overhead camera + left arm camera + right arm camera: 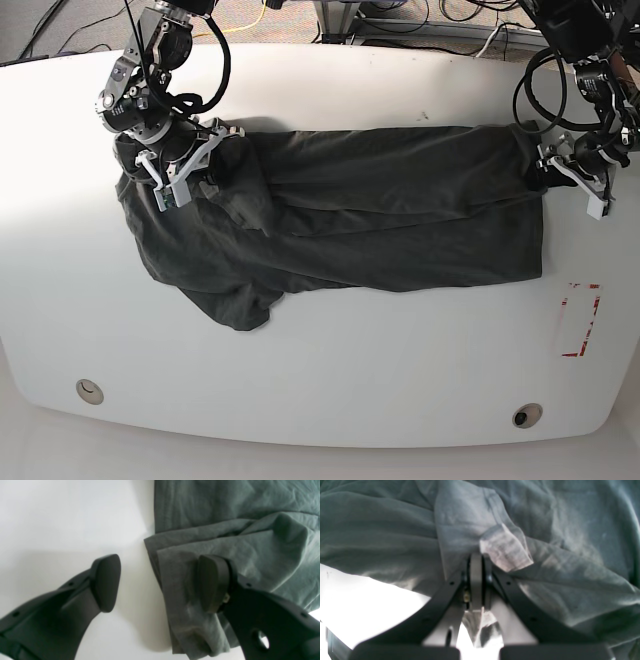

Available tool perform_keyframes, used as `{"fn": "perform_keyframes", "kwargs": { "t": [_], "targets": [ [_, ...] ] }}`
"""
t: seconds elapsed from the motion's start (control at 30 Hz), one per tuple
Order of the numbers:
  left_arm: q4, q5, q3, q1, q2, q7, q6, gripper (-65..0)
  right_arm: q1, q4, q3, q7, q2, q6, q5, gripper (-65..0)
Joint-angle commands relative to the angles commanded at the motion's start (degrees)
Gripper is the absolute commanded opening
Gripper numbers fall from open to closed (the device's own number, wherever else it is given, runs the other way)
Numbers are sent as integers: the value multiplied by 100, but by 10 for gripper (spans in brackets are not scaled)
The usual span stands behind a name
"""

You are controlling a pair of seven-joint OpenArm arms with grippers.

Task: Layout the t-shirt on the table in an organized manner, then fold the t-shirt properly
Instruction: 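Regrasp the shirt edge with the left gripper beside the right gripper's hold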

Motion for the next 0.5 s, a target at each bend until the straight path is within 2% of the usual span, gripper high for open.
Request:
{"fn": "perform_keyframes", "kwargs": {
  "t": [0.33,0.47,0.5],
  "targets": [
    [-97,0,360,-88,97,9,0,-228,26,-9,0,0,-9,0,0,-650],
    [-88,-9,413,-88,105,9,0,-307,26,-9,0,0,-9,0,0,-650],
    [-88,-9,413,-88,105,9,0,-346,26,-9,0,0,-9,0,0,-650]
  ]
}}
